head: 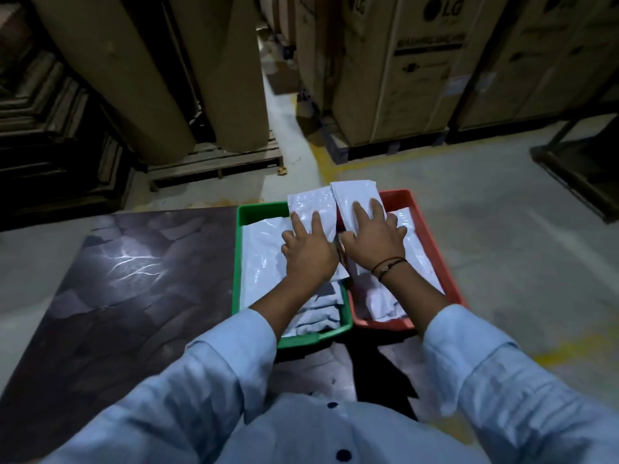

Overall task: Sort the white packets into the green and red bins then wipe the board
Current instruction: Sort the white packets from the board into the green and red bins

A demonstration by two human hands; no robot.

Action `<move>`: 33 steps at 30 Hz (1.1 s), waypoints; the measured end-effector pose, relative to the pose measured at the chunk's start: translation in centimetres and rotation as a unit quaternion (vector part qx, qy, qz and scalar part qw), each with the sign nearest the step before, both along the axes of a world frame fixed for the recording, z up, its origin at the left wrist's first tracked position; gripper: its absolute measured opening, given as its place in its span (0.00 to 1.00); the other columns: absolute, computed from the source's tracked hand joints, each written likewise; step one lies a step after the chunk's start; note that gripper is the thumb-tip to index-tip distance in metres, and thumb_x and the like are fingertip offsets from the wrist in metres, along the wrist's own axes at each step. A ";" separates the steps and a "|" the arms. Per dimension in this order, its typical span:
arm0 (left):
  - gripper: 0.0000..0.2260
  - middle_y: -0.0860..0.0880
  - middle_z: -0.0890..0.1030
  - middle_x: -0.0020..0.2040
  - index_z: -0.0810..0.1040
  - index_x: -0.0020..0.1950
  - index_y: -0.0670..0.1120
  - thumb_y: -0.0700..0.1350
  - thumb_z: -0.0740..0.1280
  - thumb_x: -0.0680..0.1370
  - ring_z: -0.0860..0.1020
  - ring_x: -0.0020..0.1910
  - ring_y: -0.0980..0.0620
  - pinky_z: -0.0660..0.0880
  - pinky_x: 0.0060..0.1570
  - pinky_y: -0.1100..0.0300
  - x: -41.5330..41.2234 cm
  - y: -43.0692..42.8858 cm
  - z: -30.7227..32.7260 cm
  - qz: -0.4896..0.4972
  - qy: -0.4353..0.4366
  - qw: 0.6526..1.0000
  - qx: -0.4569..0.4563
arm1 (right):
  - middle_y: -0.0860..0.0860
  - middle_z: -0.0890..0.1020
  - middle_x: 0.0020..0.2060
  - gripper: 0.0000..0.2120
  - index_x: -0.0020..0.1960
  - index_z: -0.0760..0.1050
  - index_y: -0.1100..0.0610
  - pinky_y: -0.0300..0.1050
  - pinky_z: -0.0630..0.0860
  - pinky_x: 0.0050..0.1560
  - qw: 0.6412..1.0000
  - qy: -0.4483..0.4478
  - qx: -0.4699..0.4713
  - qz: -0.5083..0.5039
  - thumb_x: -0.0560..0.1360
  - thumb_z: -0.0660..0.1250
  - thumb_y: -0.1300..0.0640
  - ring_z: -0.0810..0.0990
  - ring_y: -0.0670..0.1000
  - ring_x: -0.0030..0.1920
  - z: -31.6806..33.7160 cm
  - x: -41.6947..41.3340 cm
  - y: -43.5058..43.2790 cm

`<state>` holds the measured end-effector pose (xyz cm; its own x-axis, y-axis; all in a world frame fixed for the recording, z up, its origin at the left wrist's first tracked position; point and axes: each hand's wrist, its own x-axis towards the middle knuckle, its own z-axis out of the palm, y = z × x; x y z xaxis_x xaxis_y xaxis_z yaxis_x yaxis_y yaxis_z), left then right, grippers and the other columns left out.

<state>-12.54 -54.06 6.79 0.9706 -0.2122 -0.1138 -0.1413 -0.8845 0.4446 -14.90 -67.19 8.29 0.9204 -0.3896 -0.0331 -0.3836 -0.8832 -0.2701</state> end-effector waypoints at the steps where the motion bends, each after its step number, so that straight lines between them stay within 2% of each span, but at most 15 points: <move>1: 0.31 0.38 0.43 0.83 0.51 0.83 0.51 0.50 0.60 0.82 0.59 0.72 0.33 0.60 0.71 0.41 -0.5 -1.4 0.0 -0.003 0.002 1.000 0.001 | 0.55 0.55 0.79 0.34 0.78 0.58 0.47 0.66 0.61 0.69 1.000 0.007 0.001 -0.004 0.73 0.60 0.44 0.61 0.67 0.72 -0.2 -0.6 -1.4; 3: 0.32 0.38 0.42 0.83 0.50 0.83 0.52 0.49 0.61 0.82 0.58 0.73 0.33 0.60 0.72 0.41 -1.4 -3.8 -0.3 -0.012 0.009 1.000 0.004 | 0.55 0.55 0.79 0.35 0.79 0.58 0.46 0.66 0.60 0.71 1.000 0.016 0.000 -0.013 0.73 0.59 0.43 0.60 0.67 0.73 -0.9 -1.7 -4.0; 9: 0.32 0.38 0.42 0.83 0.48 0.84 0.51 0.52 0.59 0.83 0.55 0.77 0.33 0.56 0.75 0.39 -3.7 -9.0 -1.1 -0.021 0.038 0.999 0.031 | 0.56 0.58 0.77 0.32 0.77 0.59 0.46 0.63 0.62 0.66 0.999 0.042 -0.012 -0.018 0.74 0.61 0.44 0.63 0.66 0.70 -2.6 -4.0 -9.2; 13: 0.30 0.37 0.45 0.83 0.49 0.84 0.49 0.57 0.54 0.84 0.48 0.81 0.34 0.47 0.78 0.37 -4.4 -9.9 -2.9 -0.038 -0.010 0.997 0.073 | 0.59 0.64 0.75 0.35 0.77 0.62 0.50 0.62 0.61 0.69 0.998 0.044 -0.038 0.011 0.71 0.55 0.42 0.64 0.66 0.69 -4.2 -4.6 -10.0; 15: 0.30 0.36 0.44 0.83 0.48 0.84 0.48 0.56 0.53 0.85 0.45 0.82 0.34 0.41 0.78 0.38 -4.4 -9.8 -3.9 -0.063 -0.026 0.993 0.093 | 0.60 0.65 0.74 0.32 0.77 0.62 0.52 0.63 0.56 0.74 0.997 0.036 -0.064 0.038 0.75 0.57 0.42 0.61 0.66 0.73 -5.1 -4.5 -10.2; 20: 0.29 0.35 0.49 0.82 0.48 0.84 0.45 0.56 0.49 0.86 0.47 0.82 0.34 0.41 0.79 0.37 -4.7 -9.1 -6.1 -0.146 -0.060 0.973 0.170 | 0.66 0.57 0.78 0.31 0.80 0.55 0.57 0.60 0.46 0.79 0.985 0.062 -0.101 0.122 0.81 0.55 0.46 0.52 0.66 0.79 -7.4 -3.9 -10.1; 23: 0.30 0.32 0.54 0.81 0.50 0.83 0.42 0.56 0.49 0.85 0.51 0.82 0.34 0.40 0.77 0.34 -4.9 -8.8 -6.6 -0.174 -0.074 0.957 0.219 | 0.64 0.51 0.80 0.30 0.81 0.52 0.55 0.61 0.44 0.79 0.986 0.084 -0.086 0.114 0.82 0.53 0.45 0.46 0.67 0.79 -8.5 -3.9 -9.7; 28: 0.32 0.31 0.57 0.80 0.49 0.83 0.41 0.58 0.48 0.85 0.52 0.81 0.33 0.36 0.75 0.31 -5.5 -8.9 -6.2 -0.197 -0.076 0.934 0.287 | 0.63 0.47 0.80 0.31 0.82 0.49 0.56 0.63 0.42 0.78 0.988 0.078 -0.083 0.107 0.82 0.45 0.45 0.42 0.68 0.79 -9.8 -4.7 -9.2; 33: 0.32 0.33 0.56 0.81 0.46 0.84 0.42 0.60 0.45 0.85 0.51 0.82 0.35 0.34 0.74 0.31 -5.4 -8.8 -5.9 -0.209 -0.064 0.922 0.319 | 0.62 0.43 0.80 0.31 0.82 0.45 0.56 0.61 0.39 0.78 0.988 0.083 -0.072 0.112 0.84 0.48 0.46 0.39 0.66 0.79 -9.8 -5.0 -9.2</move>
<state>-17.97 -62.88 0.87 0.8329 -0.5012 -0.2346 -0.5451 -0.8162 -0.1915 -19.85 -76.38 -1.53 0.9707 -0.1879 -0.1495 -0.2019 -0.9757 -0.0846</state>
